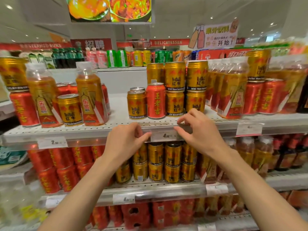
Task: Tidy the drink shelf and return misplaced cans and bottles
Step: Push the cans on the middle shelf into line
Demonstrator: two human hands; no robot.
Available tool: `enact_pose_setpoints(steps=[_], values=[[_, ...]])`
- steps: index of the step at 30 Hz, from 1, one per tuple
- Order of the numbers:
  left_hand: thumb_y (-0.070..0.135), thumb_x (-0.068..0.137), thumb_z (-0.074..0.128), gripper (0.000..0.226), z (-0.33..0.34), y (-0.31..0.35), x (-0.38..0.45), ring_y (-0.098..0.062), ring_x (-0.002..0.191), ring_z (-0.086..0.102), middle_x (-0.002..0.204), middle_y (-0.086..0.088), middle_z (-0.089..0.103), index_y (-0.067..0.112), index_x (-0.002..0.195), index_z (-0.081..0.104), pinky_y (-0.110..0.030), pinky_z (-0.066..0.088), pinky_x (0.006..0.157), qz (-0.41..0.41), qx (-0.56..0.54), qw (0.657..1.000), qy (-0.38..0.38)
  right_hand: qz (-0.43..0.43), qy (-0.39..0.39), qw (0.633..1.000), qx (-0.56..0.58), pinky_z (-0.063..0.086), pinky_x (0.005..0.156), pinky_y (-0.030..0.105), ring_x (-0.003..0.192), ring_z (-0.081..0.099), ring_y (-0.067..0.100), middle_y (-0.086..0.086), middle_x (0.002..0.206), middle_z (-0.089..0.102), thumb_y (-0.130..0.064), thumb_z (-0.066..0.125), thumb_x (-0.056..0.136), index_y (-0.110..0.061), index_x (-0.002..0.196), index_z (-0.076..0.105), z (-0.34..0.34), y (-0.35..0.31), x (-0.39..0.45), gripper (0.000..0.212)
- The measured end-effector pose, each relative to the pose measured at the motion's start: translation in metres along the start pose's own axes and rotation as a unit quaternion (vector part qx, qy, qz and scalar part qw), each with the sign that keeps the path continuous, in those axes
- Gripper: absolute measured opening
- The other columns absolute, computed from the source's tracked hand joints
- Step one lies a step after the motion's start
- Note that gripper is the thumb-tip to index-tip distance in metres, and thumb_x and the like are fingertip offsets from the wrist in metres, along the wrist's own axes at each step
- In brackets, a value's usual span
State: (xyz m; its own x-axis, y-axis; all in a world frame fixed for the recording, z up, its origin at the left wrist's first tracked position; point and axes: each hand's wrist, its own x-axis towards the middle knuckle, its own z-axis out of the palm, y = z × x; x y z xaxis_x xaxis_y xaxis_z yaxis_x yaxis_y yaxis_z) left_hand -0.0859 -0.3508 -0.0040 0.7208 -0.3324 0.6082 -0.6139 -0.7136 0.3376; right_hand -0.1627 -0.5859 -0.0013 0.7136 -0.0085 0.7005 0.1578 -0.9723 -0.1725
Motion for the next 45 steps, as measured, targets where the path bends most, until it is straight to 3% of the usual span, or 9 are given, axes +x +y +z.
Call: enact_pose_setpoints(steps=[4, 9, 14, 20, 29, 36, 39, 41, 45], values=[[0.065, 0.083, 0.068, 0.046, -0.001, -0.002, 0.007, -0.005, 0.064, 0.069, 0.056, 0.012, 0.071, 0.025, 0.062, 0.061, -0.036, 0.058, 0.073, 0.012, -0.022, 1.000, -0.012, 0.009, -0.026, 0.999, 0.016, 0.046, 0.066, 0.023, 0.080, 0.057, 0.007, -0.011, 0.088, 0.054, -0.050, 0.066, 0.089, -0.027, 0.095, 0.068, 0.001, -0.004, 0.012, 0.024], [0.063, 0.083, 0.071, 0.046, 0.000, -0.006, 0.012, -0.002, 0.061, 0.068, 0.051, 0.012, 0.068, 0.024, 0.059, 0.063, -0.036, 0.060, 0.073, 0.036, -0.035, 0.999, -0.013, 0.051, -0.026, 0.997, 0.047, 0.050, 0.065, 0.028, 0.077, 0.056, 0.005, -0.012, 0.084, 0.060, -0.054, 0.069, 0.085, -0.031, 0.092, 0.069, 0.001, -0.005, 0.013, 0.025], [0.062, 0.082, 0.072, 0.048, -0.002, -0.006, 0.017, -0.001, 0.059, 0.067, 0.049, 0.010, 0.068, 0.022, 0.057, 0.064, -0.029, 0.058, 0.072, 0.041, -0.032, 0.998, -0.026, 0.065, -0.015, 0.996, 0.058, 0.042, 0.062, 0.025, 0.073, 0.053, 0.006, -0.011, 0.079, 0.058, -0.051, 0.071, 0.085, -0.030, 0.093, 0.071, 0.002, -0.007, 0.011, 0.022], [0.060, 0.083, 0.072, 0.049, -0.003, -0.008, 0.019, 0.004, 0.052, 0.065, 0.045, 0.012, 0.066, 0.020, 0.055, 0.064, -0.023, 0.057, 0.067, 0.052, -0.040, 0.997, -0.034, 0.079, -0.017, 0.992, 0.098, 0.048, 0.066, 0.031, 0.073, 0.054, 0.008, -0.009, 0.079, 0.058, -0.052, 0.072, 0.082, -0.032, 0.090, 0.072, 0.002, -0.008, 0.011, 0.022], [0.060, 0.084, 0.072, 0.049, 0.000, -0.010, 0.018, 0.005, 0.050, 0.066, 0.046, 0.014, 0.067, 0.020, 0.057, 0.064, -0.026, 0.060, 0.069, 0.056, -0.059, 0.996, -0.034, 0.076, 0.035, 0.993, 0.089, 0.046, 0.063, 0.025, 0.071, 0.056, 0.004, -0.014, 0.080, 0.062, -0.045, 0.067, 0.090, -0.027, 0.085, 0.072, 0.009, -0.006, 0.015, 0.019], [0.063, 0.083, 0.071, 0.052, 0.001, -0.011, 0.020, 0.004, 0.053, 0.067, 0.047, 0.016, 0.068, 0.020, 0.055, 0.063, -0.029, 0.060, 0.072, 0.055, -0.063, 0.996, -0.039, -0.002, 0.076, 0.989, 0.127, 0.046, 0.066, 0.016, 0.076, 0.056, -0.001, -0.011, 0.097, 0.062, -0.030, 0.069, 0.092, -0.022, 0.102, 0.070, 0.011, -0.026, 0.057, 0.013], [0.066, 0.083, 0.069, 0.053, 0.002, -0.013, 0.020, 0.004, 0.054, 0.067, 0.048, 0.015, 0.068, 0.021, 0.055, 0.064, -0.029, 0.060, 0.073, 0.061, -0.057, 0.996, -0.039, -0.055, 0.076, 0.990, 0.102, 0.055, 0.066, 0.024, 0.067, 0.053, -0.001, -0.006, 0.110, 0.060, -0.031, 0.067, 0.094, -0.019, 0.111, 0.067, 0.016, -0.045, 0.078, 0.021], [0.067, 0.083, 0.068, 0.054, 0.001, -0.013, 0.019, 0.004, 0.054, 0.067, 0.049, 0.014, 0.069, 0.021, 0.055, 0.064, -0.029, 0.060, 0.074, 0.068, -0.053, 0.996, -0.037, -0.089, 0.073, 0.990, 0.080, 0.060, 0.071, 0.030, 0.073, 0.059, 0.003, -0.003, 0.118, 0.060, -0.031, 0.066, 0.095, -0.016, 0.116, 0.067, 0.019, -0.056, 0.089, 0.026], [0.063, 0.086, 0.067, 0.053, 0.002, -0.015, 0.019, 0.004, 0.054, 0.066, 0.049, 0.014, 0.068, 0.022, 0.054, 0.064, -0.028, 0.060, 0.074, 0.085, -0.049, 0.995, -0.035, -0.119, 0.046, 0.991, 0.042, 0.059, 0.089, 0.035, 0.110, 0.065, 0.017, -0.001, 0.133, 0.062, -0.031, 0.062, 0.098, -0.016, 0.129, 0.065, 0.027, -0.073, 0.108, 0.035]])
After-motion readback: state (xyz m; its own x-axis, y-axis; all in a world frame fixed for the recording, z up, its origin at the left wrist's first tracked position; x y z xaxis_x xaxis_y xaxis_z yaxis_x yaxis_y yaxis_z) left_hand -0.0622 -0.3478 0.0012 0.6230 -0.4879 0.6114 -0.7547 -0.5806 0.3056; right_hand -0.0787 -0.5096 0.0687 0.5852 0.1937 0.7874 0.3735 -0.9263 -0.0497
